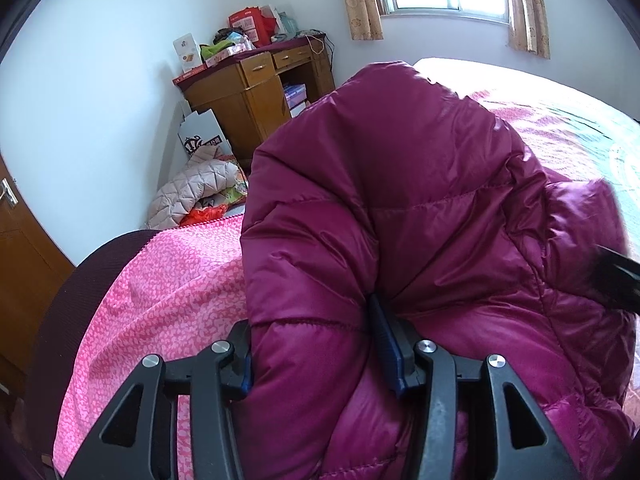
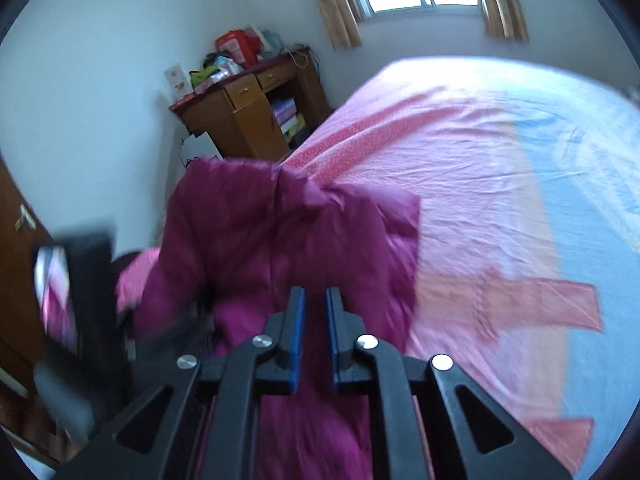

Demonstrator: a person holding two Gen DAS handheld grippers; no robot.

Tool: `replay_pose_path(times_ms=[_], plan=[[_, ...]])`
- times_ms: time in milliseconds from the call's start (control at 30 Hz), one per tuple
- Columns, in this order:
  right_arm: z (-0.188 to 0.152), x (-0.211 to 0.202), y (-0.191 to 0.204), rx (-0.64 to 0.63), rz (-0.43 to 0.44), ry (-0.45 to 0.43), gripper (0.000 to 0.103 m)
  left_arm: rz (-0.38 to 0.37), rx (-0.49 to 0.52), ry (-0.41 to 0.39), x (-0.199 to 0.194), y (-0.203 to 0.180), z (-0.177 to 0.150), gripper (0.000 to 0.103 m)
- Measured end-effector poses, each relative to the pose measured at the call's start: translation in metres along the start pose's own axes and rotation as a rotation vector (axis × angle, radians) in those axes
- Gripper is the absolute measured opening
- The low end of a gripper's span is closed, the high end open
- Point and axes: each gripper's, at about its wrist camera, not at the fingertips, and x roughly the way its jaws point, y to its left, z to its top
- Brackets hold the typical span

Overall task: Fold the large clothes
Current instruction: 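Lower the jacket bundle onto the pink bedding with both grippers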

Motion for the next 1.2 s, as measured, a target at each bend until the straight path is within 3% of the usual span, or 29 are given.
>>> replay_pose_path(times_ms=[100, 167, 267, 367, 433, 533, 667, 833, 1000, 1200], plan=[[0.000, 0.034, -0.014, 0.033, -0.062, 0.059, 0.001, -0.071, -0.004, 0.046, -0.005, 0.009, 0.013, 0.051], [-0.010, 0.041, -0.025, 0.047, -0.055, 0.012, 0.000, -0.118, -0.013, 0.033, -0.016, 0.019, 0.028, 0.051], [-0.020, 0.042, -0.023, 0.034, -0.075, -0.040, 0.000, -0.114, -0.010, -0.016, -0.023, 0.018, 0.056, 0.051], [-0.025, 0.041, -0.006, -0.055, -0.166, -0.062, 0.000, -0.094, 0.052, -0.064, -0.016, -0.001, 0.087, 0.055], [-0.024, 0.040, -0.007, -0.063, -0.174, -0.068, 0.000, -0.064, 0.097, -0.066, -0.001, -0.015, 0.099, 0.059], [-0.022, 0.042, -0.015, -0.038, -0.143, -0.074, 0.000, -0.027, 0.133, -0.022, 0.033, -0.028, 0.102, 0.059], [-0.022, 0.043, -0.030, 0.007, -0.097, -0.074, 0.000, -0.051, 0.096, 0.015, 0.062, -0.030, 0.093, 0.060], [-0.018, 0.044, -0.027, 0.003, -0.110, -0.075, 0.000, -0.033, 0.076, 0.044, 0.083, -0.032, 0.091, 0.064], [-0.018, 0.045, -0.022, -0.017, -0.133, -0.081, 0.000, -0.063, 0.058, 0.043, 0.066, -0.023, 0.092, 0.064], [-0.016, 0.049, -0.020, -0.020, -0.138, -0.083, 0.000, -0.066, 0.075, -0.016, -0.019, 0.003, 0.065, 0.064]])
